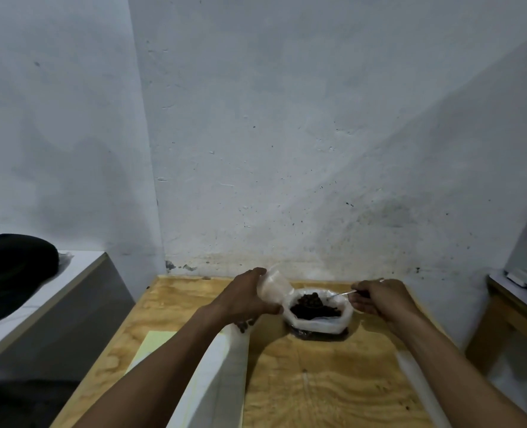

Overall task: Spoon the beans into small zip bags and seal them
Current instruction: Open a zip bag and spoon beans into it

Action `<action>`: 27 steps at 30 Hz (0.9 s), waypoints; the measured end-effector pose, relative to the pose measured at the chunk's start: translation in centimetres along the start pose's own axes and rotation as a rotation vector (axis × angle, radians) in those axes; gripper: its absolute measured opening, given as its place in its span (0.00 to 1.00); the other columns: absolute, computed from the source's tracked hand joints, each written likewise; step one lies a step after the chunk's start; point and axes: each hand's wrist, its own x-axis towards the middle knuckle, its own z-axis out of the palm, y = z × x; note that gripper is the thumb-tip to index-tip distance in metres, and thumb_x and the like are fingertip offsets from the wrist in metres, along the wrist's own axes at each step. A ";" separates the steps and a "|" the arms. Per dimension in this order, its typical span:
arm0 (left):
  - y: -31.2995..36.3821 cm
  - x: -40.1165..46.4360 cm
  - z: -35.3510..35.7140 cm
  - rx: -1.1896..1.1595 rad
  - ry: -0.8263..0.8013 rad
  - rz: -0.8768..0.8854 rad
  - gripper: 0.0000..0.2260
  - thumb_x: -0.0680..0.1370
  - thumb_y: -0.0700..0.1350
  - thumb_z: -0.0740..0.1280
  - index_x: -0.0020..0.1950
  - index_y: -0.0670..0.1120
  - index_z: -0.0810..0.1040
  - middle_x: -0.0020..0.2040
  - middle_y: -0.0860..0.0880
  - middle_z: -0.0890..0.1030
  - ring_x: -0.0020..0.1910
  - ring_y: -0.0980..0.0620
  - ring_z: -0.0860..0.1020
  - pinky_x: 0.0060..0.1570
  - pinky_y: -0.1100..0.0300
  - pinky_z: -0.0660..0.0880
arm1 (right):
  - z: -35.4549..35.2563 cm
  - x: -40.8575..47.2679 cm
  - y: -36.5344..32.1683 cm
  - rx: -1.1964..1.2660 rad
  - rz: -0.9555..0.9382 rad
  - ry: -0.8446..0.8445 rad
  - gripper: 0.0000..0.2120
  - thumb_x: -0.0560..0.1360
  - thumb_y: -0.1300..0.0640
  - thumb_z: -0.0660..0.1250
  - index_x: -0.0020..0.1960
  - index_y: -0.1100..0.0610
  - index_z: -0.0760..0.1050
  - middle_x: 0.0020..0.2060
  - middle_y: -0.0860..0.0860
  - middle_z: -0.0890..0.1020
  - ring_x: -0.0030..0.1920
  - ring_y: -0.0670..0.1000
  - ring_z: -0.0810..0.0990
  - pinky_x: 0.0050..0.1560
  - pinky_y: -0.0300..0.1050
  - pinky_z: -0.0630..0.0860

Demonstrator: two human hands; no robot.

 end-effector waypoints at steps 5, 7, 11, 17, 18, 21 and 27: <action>0.2 -0.1 0.5 0.003 -0.054 0.027 0.35 0.69 0.53 0.80 0.72 0.46 0.70 0.63 0.48 0.78 0.55 0.52 0.76 0.53 0.55 0.78 | -0.1 -0.1 -2.9 0.005 -0.026 -0.010 0.09 0.75 0.69 0.71 0.52 0.75 0.79 0.43 0.70 0.84 0.34 0.59 0.83 0.27 0.41 0.81; 0.4 -0.1 0.7 0.012 -0.063 0.037 0.36 0.68 0.53 0.80 0.72 0.46 0.70 0.64 0.49 0.78 0.56 0.52 0.76 0.52 0.57 0.77 | 0.3 -0.3 -3.8 -0.008 -0.044 -0.031 0.09 0.75 0.68 0.71 0.51 0.74 0.79 0.41 0.69 0.84 0.31 0.57 0.83 0.27 0.42 0.81; 0.9 0.3 0.9 0.026 -0.075 0.032 0.39 0.66 0.58 0.80 0.72 0.47 0.69 0.63 0.50 0.77 0.57 0.50 0.76 0.53 0.54 0.78 | 1.9 -1.2 -4.7 -0.082 -0.164 -0.082 0.08 0.76 0.66 0.71 0.47 0.73 0.80 0.36 0.66 0.84 0.31 0.57 0.84 0.35 0.46 0.84; 0.8 0.5 0.8 0.065 -0.077 0.046 0.35 0.66 0.59 0.79 0.68 0.48 0.73 0.59 0.50 0.78 0.52 0.52 0.77 0.47 0.56 0.77 | 3.1 -2.4 -5.6 -0.287 -0.503 -0.057 0.09 0.79 0.60 0.68 0.42 0.61 0.83 0.35 0.56 0.86 0.34 0.51 0.86 0.42 0.45 0.84; 0.6 0.5 0.8 0.069 -0.081 0.042 0.36 0.66 0.58 0.79 0.69 0.48 0.72 0.60 0.50 0.78 0.53 0.51 0.77 0.49 0.55 0.78 | 3.0 -2.4 -5.9 -0.322 -0.539 -0.035 0.10 0.79 0.60 0.67 0.42 0.61 0.83 0.34 0.55 0.86 0.33 0.50 0.86 0.40 0.41 0.84; 0.5 0.4 0.7 0.094 -0.090 0.036 0.38 0.66 0.55 0.80 0.72 0.47 0.70 0.63 0.48 0.77 0.56 0.49 0.77 0.53 0.50 0.79 | 2.0 -2.1 -6.1 -0.470 -0.583 0.042 0.12 0.80 0.60 0.66 0.41 0.62 0.83 0.33 0.54 0.86 0.29 0.45 0.84 0.33 0.33 0.79; 0.4 0.5 1.6 0.137 -0.064 0.033 0.42 0.66 0.54 0.81 0.75 0.47 0.66 0.67 0.46 0.75 0.62 0.46 0.75 0.58 0.51 0.75 | 0.6 -1.0 -1.7 -0.682 -0.553 0.077 0.13 0.80 0.61 0.65 0.40 0.66 0.81 0.29 0.57 0.84 0.30 0.53 0.83 0.40 0.55 0.83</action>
